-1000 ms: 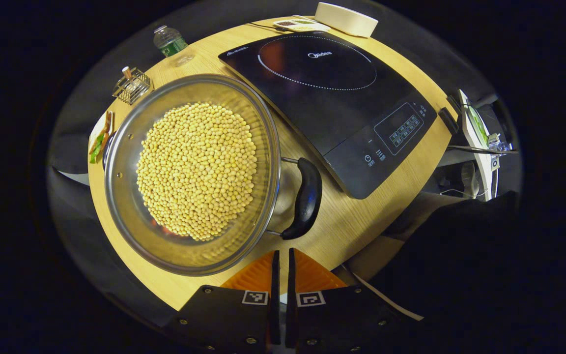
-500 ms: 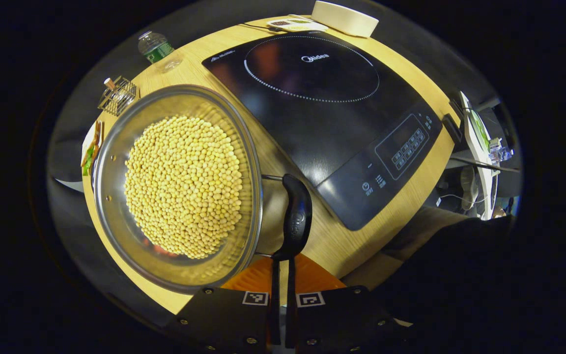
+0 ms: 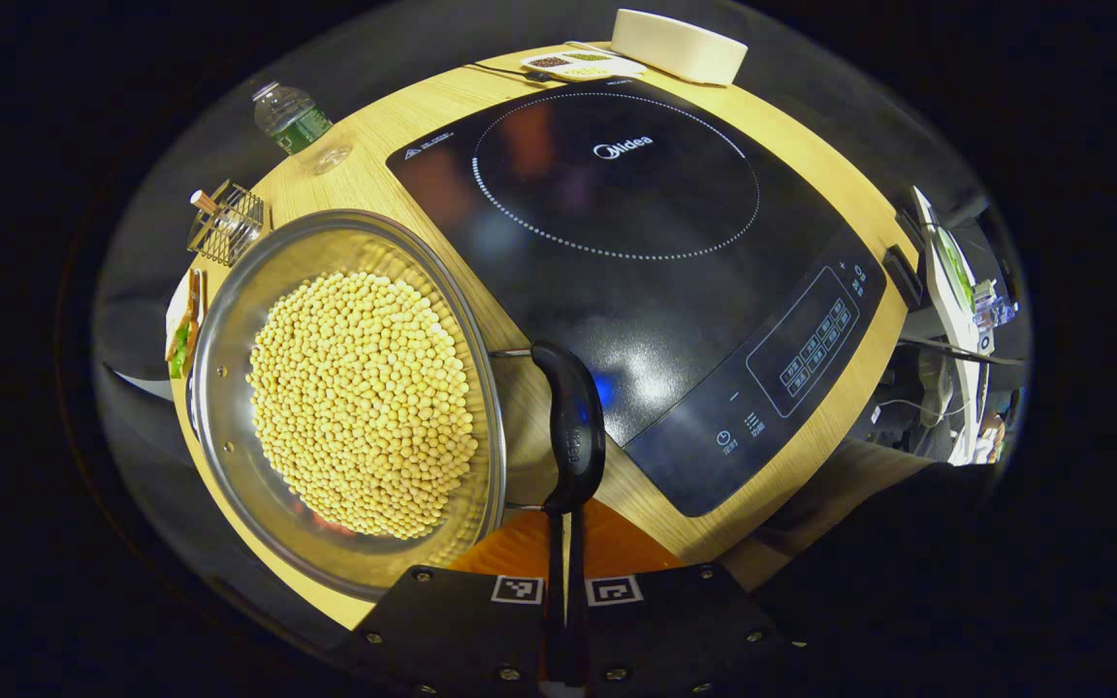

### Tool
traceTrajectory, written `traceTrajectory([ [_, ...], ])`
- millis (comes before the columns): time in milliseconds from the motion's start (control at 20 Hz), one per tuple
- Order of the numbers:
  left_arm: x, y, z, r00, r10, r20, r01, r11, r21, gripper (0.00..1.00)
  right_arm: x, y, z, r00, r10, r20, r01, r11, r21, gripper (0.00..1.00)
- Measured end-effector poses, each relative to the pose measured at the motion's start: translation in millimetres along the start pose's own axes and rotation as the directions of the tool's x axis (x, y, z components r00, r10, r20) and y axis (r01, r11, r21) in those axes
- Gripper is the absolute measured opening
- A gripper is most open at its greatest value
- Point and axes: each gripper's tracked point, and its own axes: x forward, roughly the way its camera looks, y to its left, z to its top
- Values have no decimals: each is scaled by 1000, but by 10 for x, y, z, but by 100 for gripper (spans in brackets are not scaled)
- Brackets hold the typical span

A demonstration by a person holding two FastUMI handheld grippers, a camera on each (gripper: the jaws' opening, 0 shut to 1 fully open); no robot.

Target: First push the handle of the pot to place it horizontally, then grasp the pot with both hands and set it on the induction cooktop.

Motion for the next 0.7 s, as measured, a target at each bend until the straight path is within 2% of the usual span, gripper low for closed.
traceTrajectory([
  [150,-5,-6,67,1000,-23,7,24,999,-36,1,-54,-33,-29,1000,-2,-7,2,1000,-1,95],
  [250,-26,-17,140,998,-56,14,57,994,-93,1,-51,-39,-32,1000,-2,-12,2,1000,-1,95],
  [450,-67,-25,314,989,-141,49,149,955,-256,1,-52,-2,-70,1000,8,-28,-8,1000,-2,93],
  [500,-56,-20,347,986,-155,58,166,944,-286,1,-52,13,-71,999,11,-31,-11,1000,-4,95],
  [700,-18,33,480,984,-159,85,179,919,-351,1,-52,71,-67,999,29,-31,-29,1000,-10,95],
])
